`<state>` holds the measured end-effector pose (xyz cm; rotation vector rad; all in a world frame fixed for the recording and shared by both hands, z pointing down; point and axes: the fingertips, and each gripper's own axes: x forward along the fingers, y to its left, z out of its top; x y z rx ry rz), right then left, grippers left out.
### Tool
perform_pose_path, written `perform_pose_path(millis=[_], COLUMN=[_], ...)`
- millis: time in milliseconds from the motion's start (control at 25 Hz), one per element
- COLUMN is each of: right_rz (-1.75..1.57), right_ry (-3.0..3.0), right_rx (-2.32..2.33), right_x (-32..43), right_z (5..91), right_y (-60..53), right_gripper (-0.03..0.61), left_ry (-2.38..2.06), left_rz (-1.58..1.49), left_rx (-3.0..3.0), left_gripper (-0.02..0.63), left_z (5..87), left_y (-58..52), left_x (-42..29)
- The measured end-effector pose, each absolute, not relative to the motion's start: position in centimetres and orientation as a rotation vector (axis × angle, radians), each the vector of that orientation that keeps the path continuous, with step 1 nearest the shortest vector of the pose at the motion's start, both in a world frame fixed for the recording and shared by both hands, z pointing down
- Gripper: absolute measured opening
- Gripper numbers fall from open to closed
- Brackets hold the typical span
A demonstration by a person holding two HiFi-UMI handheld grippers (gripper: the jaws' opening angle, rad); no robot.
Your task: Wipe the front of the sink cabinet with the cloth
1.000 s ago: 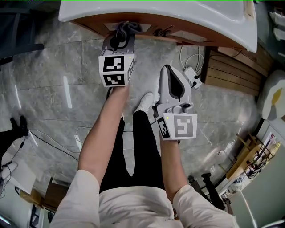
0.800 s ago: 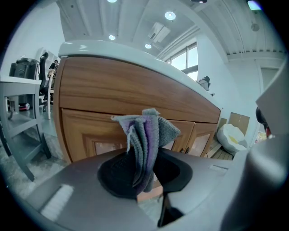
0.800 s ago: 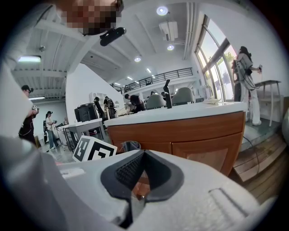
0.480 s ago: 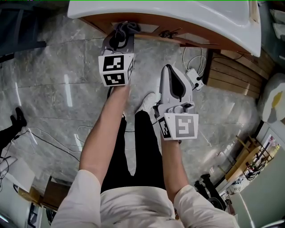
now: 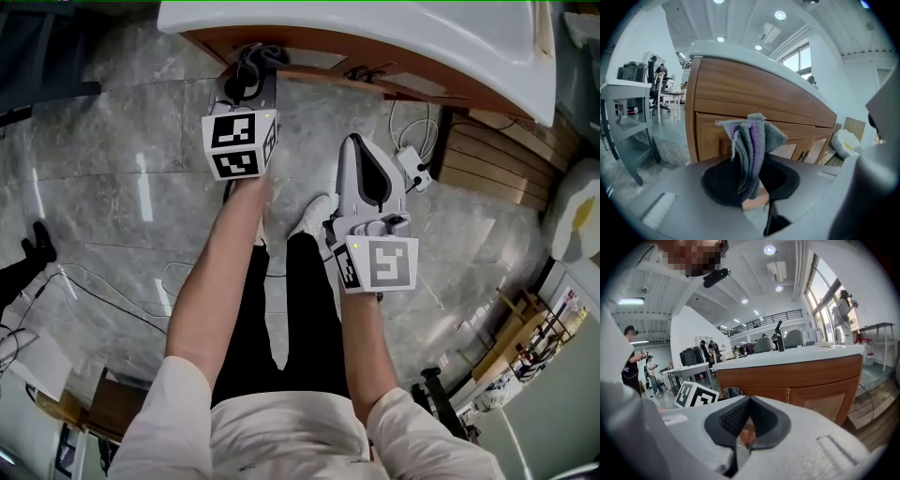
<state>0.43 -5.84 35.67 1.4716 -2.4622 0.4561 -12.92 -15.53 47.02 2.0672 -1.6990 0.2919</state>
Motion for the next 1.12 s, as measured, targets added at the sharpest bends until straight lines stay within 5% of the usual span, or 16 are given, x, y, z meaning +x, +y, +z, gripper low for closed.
perform_pose_path(millis=[1120], right_rz=[0.495], right_ry=[-2.479], right_rx=[1.447], right_x=[-2.3], right_z=[36.2], right_y=[-5.5], right_gripper=[-0.002], left_ry=[-1.764], left_rz=[0.305], left_rx=[2.012], left_gripper=[0.087], left_z=[47.2], left_y=[-14.7], left_x=[-18.0])
